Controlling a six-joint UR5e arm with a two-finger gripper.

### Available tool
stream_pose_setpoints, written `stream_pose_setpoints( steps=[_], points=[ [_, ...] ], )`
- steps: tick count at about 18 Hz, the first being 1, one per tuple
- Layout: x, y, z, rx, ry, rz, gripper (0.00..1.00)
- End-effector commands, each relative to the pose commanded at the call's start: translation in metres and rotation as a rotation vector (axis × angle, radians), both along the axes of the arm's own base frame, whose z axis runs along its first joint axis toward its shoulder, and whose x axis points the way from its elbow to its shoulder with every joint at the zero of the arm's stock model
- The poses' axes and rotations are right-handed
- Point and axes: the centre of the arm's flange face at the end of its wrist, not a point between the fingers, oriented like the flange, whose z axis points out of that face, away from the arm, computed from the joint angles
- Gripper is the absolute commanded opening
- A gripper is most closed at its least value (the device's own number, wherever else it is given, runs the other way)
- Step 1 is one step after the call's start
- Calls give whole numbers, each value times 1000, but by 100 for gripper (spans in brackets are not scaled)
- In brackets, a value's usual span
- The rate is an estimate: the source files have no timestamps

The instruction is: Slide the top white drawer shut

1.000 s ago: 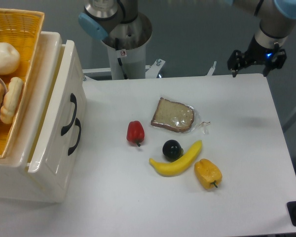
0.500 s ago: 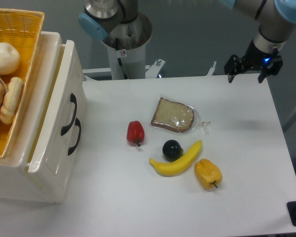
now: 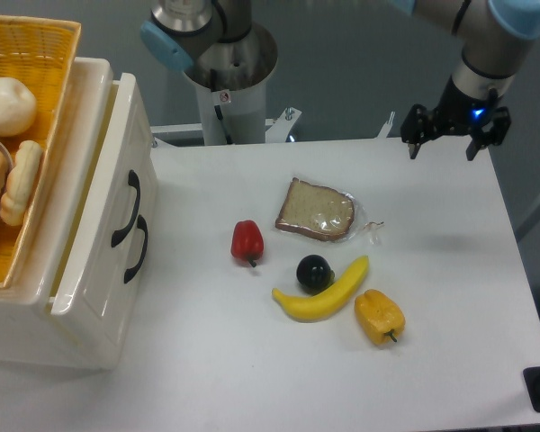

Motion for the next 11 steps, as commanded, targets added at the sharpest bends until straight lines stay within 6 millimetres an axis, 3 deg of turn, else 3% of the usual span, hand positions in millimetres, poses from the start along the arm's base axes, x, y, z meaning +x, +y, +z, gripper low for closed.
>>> stream_pose_setpoints(
  steps=[3,11],
  points=[
    [1,7,4,32,14,-10,100],
    [1,1,6,84,2,13,100]
  ],
)
